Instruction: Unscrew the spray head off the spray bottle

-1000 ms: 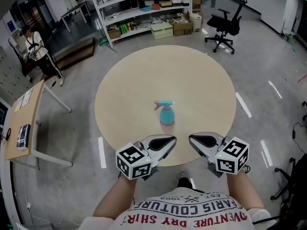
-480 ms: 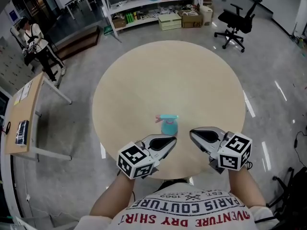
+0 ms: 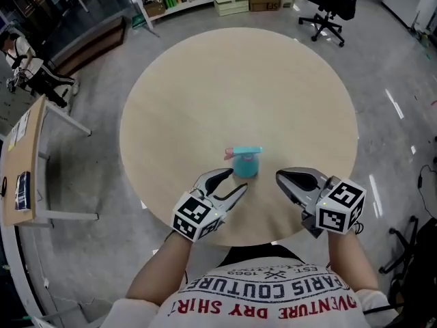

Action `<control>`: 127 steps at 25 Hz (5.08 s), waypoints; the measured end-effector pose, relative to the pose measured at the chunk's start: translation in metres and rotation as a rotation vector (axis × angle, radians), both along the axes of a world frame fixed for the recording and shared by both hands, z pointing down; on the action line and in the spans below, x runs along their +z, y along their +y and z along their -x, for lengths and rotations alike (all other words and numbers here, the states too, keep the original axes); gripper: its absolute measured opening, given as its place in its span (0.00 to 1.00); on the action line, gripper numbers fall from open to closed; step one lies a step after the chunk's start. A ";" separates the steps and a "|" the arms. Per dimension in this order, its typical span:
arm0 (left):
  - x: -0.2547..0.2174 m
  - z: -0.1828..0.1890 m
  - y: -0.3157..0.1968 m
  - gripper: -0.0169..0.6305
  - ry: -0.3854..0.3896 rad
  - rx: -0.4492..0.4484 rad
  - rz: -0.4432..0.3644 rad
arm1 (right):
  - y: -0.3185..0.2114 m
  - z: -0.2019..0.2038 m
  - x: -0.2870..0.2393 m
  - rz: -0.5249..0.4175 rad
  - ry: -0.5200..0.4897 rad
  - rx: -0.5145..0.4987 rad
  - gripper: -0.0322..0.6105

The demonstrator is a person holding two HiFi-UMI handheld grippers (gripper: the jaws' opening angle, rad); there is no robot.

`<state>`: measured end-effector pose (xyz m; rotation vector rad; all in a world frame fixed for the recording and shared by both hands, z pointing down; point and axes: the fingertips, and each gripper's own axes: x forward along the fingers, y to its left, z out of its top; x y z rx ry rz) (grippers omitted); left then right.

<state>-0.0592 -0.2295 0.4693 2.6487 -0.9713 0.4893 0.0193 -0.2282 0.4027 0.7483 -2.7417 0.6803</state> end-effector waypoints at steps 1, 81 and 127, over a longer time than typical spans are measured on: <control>0.011 0.004 -0.007 0.37 -0.014 -0.032 -0.009 | -0.001 0.000 0.004 0.003 0.003 0.007 0.05; -0.028 -0.052 -0.003 0.58 0.245 0.676 0.196 | -0.034 0.052 -0.041 -0.054 -0.354 -0.535 0.26; -0.110 -0.064 0.085 0.57 0.483 0.986 0.337 | 0.041 0.030 -0.114 -0.021 -0.652 -0.705 0.25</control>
